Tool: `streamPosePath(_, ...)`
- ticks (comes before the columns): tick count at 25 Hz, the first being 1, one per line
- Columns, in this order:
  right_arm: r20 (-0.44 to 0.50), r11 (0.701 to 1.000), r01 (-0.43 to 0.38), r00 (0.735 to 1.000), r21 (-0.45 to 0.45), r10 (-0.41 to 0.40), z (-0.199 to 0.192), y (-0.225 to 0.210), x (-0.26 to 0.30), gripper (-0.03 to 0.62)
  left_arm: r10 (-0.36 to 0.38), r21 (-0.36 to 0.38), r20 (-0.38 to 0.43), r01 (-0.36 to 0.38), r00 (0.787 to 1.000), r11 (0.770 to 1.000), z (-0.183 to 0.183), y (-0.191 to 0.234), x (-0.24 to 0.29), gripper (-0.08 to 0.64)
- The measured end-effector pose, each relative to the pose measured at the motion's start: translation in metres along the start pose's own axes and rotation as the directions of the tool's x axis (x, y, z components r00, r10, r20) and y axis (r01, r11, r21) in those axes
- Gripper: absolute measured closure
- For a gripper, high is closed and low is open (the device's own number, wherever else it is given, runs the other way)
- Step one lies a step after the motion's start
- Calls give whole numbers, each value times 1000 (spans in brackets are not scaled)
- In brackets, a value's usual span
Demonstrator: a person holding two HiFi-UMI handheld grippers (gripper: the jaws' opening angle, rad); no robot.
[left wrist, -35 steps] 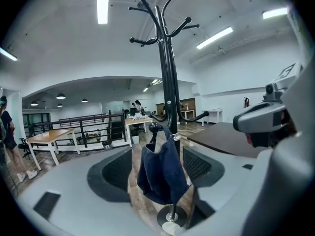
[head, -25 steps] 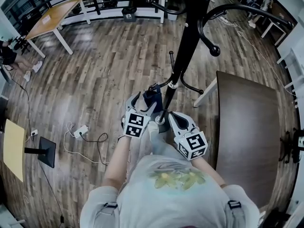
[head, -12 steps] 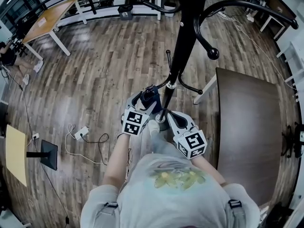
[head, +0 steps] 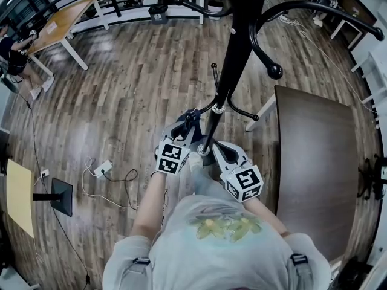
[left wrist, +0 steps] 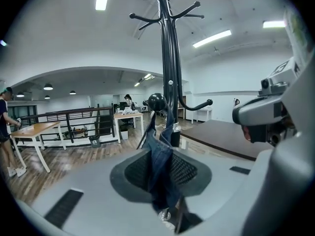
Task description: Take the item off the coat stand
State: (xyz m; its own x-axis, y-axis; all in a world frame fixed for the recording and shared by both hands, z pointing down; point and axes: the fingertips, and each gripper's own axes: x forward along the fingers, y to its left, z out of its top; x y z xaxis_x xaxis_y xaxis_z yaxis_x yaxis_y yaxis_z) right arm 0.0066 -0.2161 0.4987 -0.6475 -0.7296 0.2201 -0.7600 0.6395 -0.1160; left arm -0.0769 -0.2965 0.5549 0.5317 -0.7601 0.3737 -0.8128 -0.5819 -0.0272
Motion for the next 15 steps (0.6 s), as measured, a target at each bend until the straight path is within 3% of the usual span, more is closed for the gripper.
streamPosePath(7, -11, 1000, -3, 1000, 1, 3, -2, 1, -1, 586, -47, -30, -1, 47, 999, 998, -1, -4, -1, 497)
streamPosePath(15, -15, 1000, 5, 1000, 4, -5, -6, -3, -5, 586, -33, -18, -10, 32, 999, 999, 1, -5, -6, 508)
